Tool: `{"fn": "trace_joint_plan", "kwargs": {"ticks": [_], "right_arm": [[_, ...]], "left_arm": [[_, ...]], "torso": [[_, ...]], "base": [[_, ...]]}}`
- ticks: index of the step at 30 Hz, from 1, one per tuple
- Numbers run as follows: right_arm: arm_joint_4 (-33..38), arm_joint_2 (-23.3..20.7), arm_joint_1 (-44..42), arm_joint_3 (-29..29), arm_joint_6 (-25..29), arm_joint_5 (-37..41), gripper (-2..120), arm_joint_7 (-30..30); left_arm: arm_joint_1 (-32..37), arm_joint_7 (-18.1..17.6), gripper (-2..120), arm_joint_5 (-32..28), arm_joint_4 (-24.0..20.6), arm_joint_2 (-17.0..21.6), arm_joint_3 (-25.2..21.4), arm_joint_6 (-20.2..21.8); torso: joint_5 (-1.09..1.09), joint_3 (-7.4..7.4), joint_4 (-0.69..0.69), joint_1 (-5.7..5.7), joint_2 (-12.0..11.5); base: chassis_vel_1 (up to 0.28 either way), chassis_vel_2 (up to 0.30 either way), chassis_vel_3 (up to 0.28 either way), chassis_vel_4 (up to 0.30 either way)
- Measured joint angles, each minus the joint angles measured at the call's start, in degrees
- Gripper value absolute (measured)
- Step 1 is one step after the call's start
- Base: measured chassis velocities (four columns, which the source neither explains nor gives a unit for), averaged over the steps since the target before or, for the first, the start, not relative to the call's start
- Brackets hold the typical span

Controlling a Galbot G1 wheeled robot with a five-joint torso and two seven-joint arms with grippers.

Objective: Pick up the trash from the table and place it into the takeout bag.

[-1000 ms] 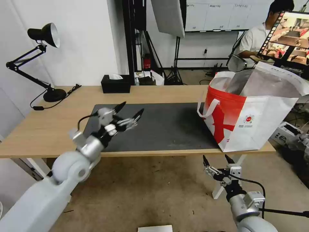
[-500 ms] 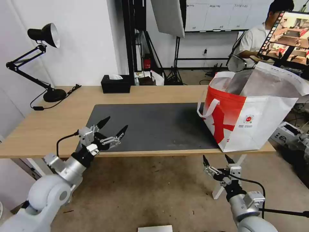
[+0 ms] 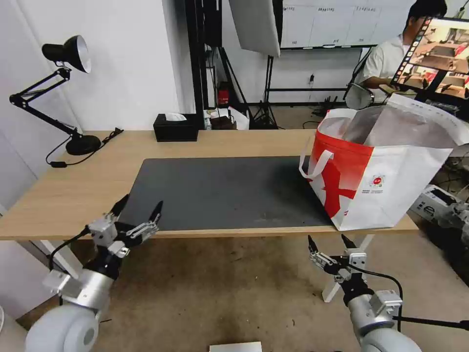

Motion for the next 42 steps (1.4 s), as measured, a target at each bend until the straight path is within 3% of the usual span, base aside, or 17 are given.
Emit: {"fn": "trace_joint_plan", "kwargs": {"ticks": [5, 9, 22, 42], "right_arm": [[0.0, 0.0, 0.0, 0.0, 0.0, 0.0, 100, 0.0], [0.0, 0.0, 0.0, 0.0, 0.0, 0.0, 100, 0.0], [0.0, 0.0, 0.0, 0.0, 0.0, 0.0, 100, 0.0], [0.0, 0.0, 0.0, 0.0, 0.0, 0.0, 100, 0.0]], "left_arm": [[2.9, -5.0, 100, 2.8, 0.0, -2.8, -0.1, -1.4], [4.2, -5.9, 100, 3.5, 0.6, -3.7, 0.0, -1.9], [8.3, -5.7, 100, 4.0, 2.1, -5.0, -0.6, -2.5], [8.9, -5.3, 100, 3.9, 2.8, -5.6, -0.3, -3.3]], "torso": [[0.0, 0.0, 0.0, 0.0, 0.0], [0.0, 0.0, 0.0, 0.0, 0.0], [0.0, 0.0, 0.0, 0.0, 0.0], [0.0, 0.0, 0.0, 0.0, 0.0]], "base": [[0.0, 0.0, 0.0, 0.0], [0.0, 0.0, 0.0, 0.0], [0.0, 0.0, 0.0, 0.0], [0.0, 0.0, 0.0, 0.0]]}}
